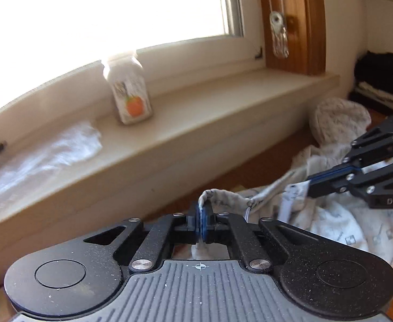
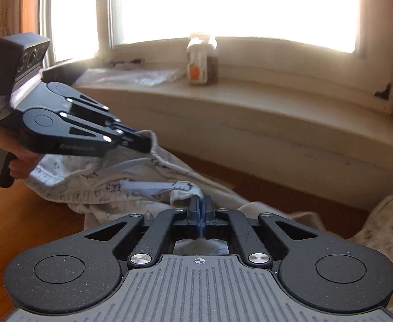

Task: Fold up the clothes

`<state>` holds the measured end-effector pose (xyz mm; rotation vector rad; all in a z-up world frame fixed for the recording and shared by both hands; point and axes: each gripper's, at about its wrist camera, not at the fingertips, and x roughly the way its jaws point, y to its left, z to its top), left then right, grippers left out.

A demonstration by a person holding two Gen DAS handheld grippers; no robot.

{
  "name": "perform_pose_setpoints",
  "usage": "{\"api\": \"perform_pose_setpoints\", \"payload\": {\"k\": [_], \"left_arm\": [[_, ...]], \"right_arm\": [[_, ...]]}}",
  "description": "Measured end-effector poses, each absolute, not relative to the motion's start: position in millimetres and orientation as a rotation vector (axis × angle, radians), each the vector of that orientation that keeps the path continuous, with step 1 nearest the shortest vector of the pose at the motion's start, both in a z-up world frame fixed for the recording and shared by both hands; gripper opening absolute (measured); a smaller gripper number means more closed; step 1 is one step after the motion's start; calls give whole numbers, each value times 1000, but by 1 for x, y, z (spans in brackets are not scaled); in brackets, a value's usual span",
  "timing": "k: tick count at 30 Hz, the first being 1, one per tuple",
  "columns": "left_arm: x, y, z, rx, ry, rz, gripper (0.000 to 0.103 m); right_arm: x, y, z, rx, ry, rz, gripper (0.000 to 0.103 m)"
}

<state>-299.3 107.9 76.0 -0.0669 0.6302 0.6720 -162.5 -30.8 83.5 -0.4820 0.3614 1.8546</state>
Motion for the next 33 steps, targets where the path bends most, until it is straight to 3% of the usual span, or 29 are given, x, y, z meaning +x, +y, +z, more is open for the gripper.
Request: {"api": "perform_pose_setpoints", "payload": {"k": [9, 16, 23, 33], "left_arm": [[-354, 92, 178, -10, 437, 852, 2], [-409, 75, 232, 30, 416, 961, 2], [-447, 49, 209, 105, 597, 986, 2], [-527, -20, 156, 42, 762, 908, 2]], "right_arm": [[-116, -92, 183, -428, 106, 1751, 2], [-75, -113, 251, -340, 4, 1627, 2], [-96, -93, 300, -291, -108, 1615, 2], [-253, -14, 297, -364, -191, 1800, 2]]}}
